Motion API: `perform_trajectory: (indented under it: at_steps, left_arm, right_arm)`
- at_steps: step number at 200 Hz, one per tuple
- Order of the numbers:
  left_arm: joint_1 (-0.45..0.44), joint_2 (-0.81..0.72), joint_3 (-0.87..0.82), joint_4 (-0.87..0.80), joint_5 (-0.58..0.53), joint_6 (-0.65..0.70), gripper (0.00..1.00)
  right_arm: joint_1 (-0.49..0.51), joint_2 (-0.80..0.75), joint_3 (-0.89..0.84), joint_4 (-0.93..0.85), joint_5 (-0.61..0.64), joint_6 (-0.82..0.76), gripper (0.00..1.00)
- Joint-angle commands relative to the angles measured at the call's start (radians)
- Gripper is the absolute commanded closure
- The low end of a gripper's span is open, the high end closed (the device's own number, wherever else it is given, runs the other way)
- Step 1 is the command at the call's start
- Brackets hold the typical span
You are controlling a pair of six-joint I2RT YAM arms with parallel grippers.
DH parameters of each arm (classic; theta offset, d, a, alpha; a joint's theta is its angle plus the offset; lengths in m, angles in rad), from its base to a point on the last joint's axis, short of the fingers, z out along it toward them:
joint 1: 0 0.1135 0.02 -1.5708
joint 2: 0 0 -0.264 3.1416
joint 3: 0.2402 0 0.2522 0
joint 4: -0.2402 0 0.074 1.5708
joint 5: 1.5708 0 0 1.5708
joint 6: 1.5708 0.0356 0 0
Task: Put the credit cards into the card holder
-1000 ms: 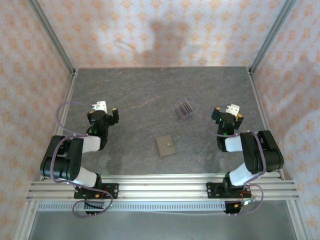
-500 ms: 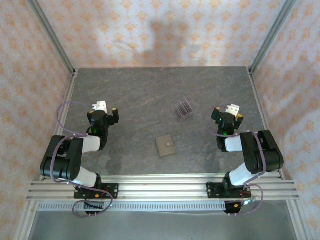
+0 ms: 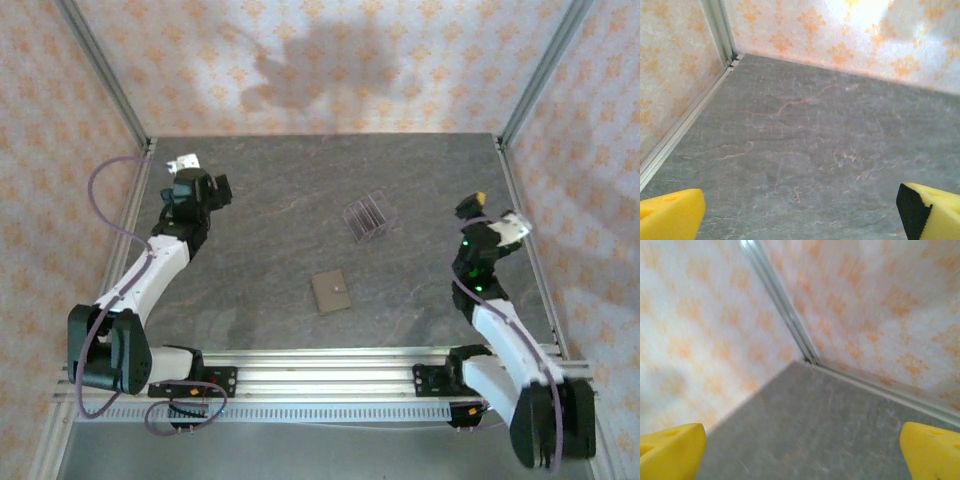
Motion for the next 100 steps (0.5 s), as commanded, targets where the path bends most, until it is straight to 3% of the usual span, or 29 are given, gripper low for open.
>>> perform_trajectory:
  at_steps: [1,10,19,36,53,68,87,100]
  left_arm:
    - [-0.02,-0.014,0.017,-0.304,0.044,-0.168,0.0]
    - [-0.041,-0.032,-0.003,-0.301,0.094,-0.177,0.0]
    - [-0.062,-0.037,-0.004,-0.311,0.152,-0.187,0.0]
    - [-0.112,-0.04,-0.008,-0.325,0.236,-0.224,0.06]
    - [-0.168,-0.044,-0.032,-0.318,0.326,-0.258,0.14]
    - [-0.207,-0.043,-0.068,-0.293,0.406,-0.309,0.27]
    - [-0.257,-0.032,-0.14,-0.189,0.527,-0.409,0.46]
    - [-0.313,-0.005,-0.187,-0.11,0.567,-0.462,0.57]
  right_arm:
    - [-0.015,-0.102,0.032,-0.302,-0.137,0.135,0.01]
    - [-0.01,-0.092,0.065,-0.31,-0.273,0.055,0.01]
    - [0.008,-0.046,0.129,-0.395,-0.333,0.035,0.01]
    - [0.072,0.073,0.285,-0.636,-0.369,0.007,0.01]
    - [0.195,0.135,0.321,-0.696,-0.327,-0.023,0.01]
    - [0.329,0.158,0.317,-0.698,-0.272,-0.021,0.01]
    - [0.436,0.214,0.344,-0.749,-0.29,0.059,0.0]
    - [0.472,0.271,0.371,-0.793,-0.341,0.109,0.12]
